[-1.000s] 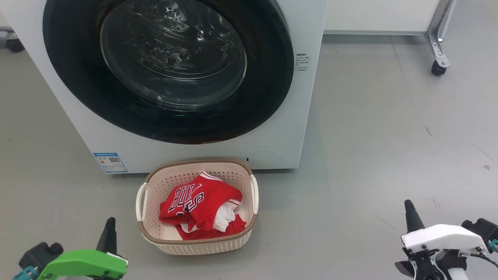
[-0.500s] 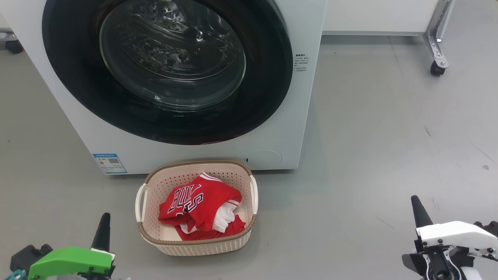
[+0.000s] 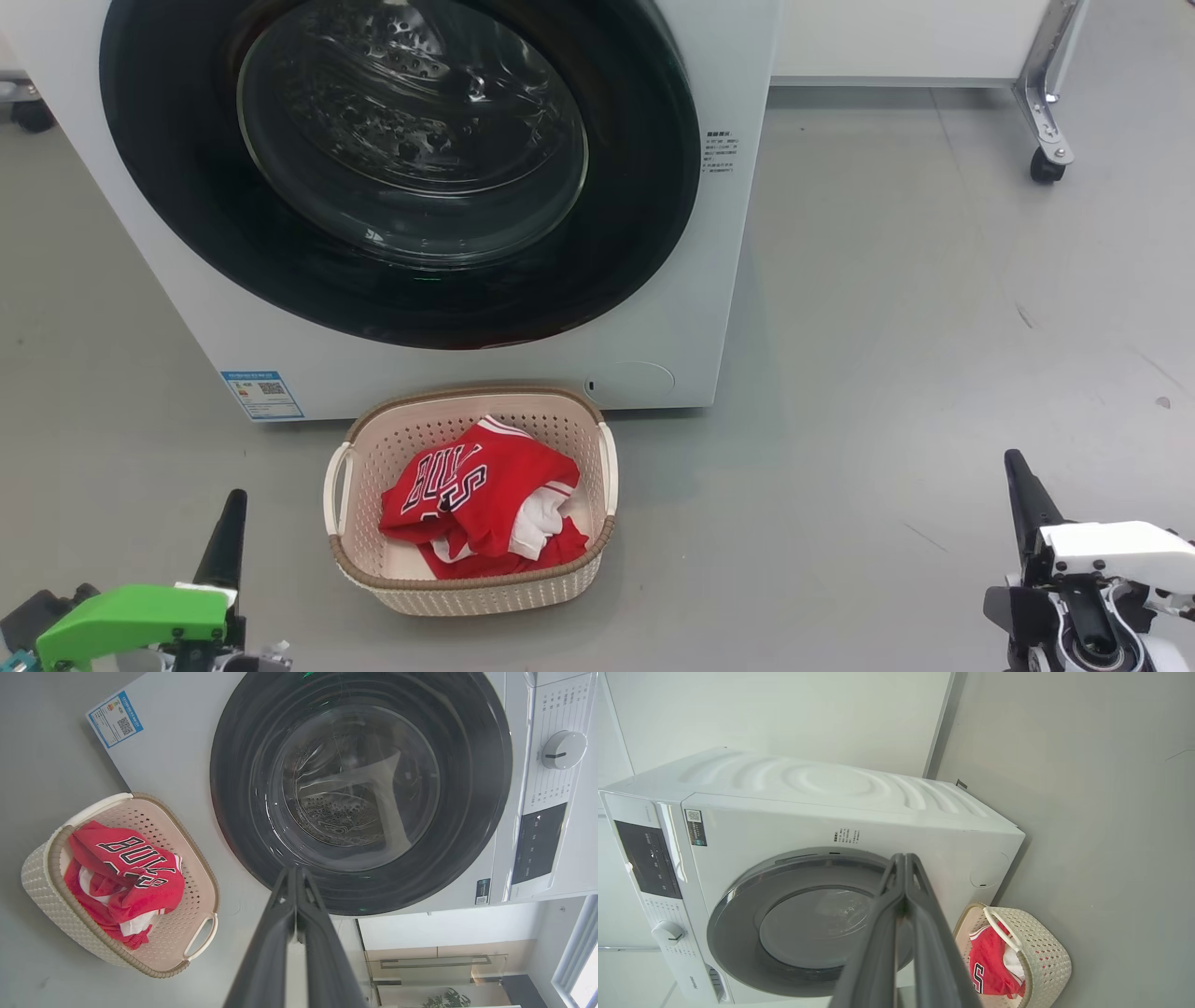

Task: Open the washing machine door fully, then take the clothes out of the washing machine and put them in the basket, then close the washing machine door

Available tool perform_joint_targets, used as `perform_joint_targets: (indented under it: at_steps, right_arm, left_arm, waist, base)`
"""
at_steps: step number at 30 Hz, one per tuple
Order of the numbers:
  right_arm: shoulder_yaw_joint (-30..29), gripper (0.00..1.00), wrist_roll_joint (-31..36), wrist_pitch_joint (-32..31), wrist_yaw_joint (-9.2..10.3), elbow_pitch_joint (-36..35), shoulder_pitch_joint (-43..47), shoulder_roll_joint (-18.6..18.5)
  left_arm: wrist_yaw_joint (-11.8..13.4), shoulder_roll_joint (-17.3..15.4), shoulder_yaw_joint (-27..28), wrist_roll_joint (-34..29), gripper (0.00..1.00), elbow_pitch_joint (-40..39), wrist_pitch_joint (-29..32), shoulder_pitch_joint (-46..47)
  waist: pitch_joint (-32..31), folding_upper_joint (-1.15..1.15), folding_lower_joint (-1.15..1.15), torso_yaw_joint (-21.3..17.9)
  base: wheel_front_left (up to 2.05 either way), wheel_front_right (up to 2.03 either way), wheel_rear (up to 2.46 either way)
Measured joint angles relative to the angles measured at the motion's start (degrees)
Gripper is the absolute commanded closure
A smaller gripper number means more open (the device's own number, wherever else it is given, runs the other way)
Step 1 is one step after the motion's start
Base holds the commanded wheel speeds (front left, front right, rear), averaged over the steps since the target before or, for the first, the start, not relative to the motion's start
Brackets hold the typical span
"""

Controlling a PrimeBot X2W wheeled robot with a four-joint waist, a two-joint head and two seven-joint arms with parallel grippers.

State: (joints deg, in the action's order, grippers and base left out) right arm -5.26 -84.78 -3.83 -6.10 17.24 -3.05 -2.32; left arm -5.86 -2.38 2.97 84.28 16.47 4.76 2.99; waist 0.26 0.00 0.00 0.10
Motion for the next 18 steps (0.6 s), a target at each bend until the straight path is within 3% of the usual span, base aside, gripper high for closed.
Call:
perform_joint_targets:
  at_steps: [10, 18]
  right_arm:
    - [-2.0, 1.00, -6.9, -2.1, -0.64, -0.9, -0.1, 0.0]
    - [-2.1, 1.00, -7.2, -2.2, -0.86, -0.9, -0.3, 0.0]
  left_arm:
    - [-1.0, 0.2, 1.9, 7.0, 1.00, -0.3, 1.7, 0.2]
    - [-1.0, 0.2, 2.1, 7.1, 1.00, -0.4, 1.7, 0.3]
  waist:
    - [-0.1, 0.00, 0.00, -0.1]
    - [-0.1, 0.00, 0.00, -0.1]
  base:
    - [0.00, 0.00, 0.00]
    - [0.00, 0.00, 0.00]
